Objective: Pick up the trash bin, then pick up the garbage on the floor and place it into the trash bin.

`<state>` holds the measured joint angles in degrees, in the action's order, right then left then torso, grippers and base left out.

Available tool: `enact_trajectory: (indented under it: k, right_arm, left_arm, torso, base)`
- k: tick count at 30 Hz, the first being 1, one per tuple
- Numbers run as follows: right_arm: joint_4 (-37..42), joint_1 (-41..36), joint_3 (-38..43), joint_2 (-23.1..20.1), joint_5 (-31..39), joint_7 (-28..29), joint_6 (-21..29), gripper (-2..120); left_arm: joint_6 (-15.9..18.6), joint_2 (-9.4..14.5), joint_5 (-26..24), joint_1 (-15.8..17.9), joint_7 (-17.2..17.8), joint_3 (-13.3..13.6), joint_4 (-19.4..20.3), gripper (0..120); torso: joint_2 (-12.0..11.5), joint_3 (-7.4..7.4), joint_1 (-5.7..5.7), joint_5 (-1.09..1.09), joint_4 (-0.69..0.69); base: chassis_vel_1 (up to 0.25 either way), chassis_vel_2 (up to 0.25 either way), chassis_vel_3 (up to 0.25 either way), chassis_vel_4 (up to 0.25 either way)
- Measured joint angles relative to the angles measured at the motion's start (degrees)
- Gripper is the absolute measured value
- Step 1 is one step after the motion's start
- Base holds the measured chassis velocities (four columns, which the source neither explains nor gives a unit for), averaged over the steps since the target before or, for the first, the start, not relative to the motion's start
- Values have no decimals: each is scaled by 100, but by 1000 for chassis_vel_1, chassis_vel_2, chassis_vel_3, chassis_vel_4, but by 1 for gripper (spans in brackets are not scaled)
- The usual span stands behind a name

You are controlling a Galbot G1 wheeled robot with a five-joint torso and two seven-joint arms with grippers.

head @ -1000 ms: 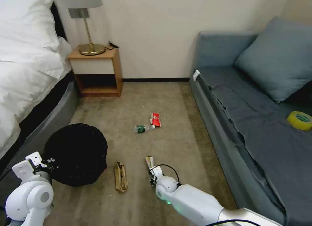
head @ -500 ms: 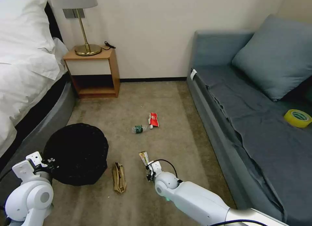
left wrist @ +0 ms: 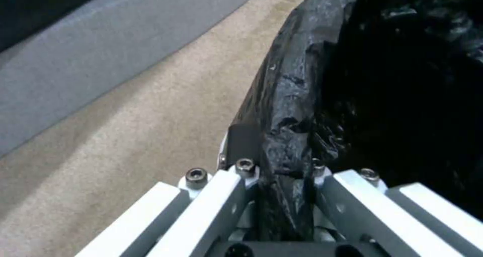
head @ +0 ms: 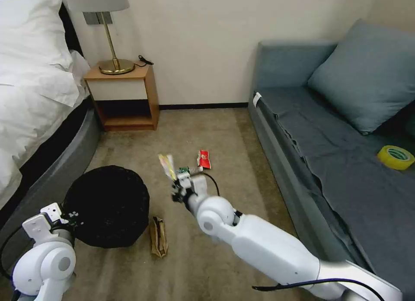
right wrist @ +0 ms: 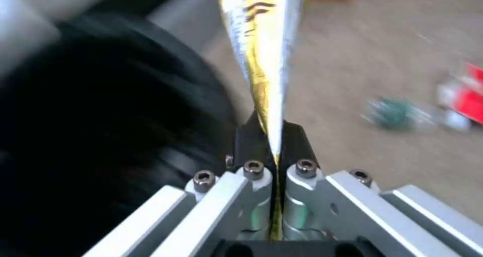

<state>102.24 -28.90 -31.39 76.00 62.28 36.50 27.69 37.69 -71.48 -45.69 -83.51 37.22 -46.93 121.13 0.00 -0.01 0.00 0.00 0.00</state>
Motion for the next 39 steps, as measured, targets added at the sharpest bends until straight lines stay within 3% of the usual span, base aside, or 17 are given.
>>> enact_trajectory:
  k: [2,4,8,15,27,39]
  right_arm:
    - [42,172,-406,313,235,216,-227,0]
    - [31,184,-439,336,239,225,-245,0]
    - [-653,302,-1137,826,133,333,-524,0]
    - [-1007,296,-1534,943,35,363,-593,3]
    - [-867,227,-1452,916,-122,279,-659,51]
    - [-620,260,-1161,819,-287,300,-646,90]
  left_arm:
    - [-4,-35,0,37,22,66,-13,2]
    - [-4,-39,0,39,23,72,-13,2]
    - [-4,-124,1,43,49,178,68,2]
    - [-4,-160,1,32,60,203,146,2]
    - [-1,-251,6,-26,71,234,256,2]
    - [-11,-271,24,-56,71,247,262,2]
  torso:
    - [0,0,0,0,1]
    - [0,0,0,0,1]
    - [0,0,0,0,1]
    - [0,0,0,-1,1]
    - [0,0,0,0,0]
    - [0,1,0,0,0]
  base:
    - [0,0,0,0]
    - [0,0,0,0]
    - [0,0,0,0]
    - [0,0,0,0]
    - [0,0,0,0]
    - [0,0,0,0]
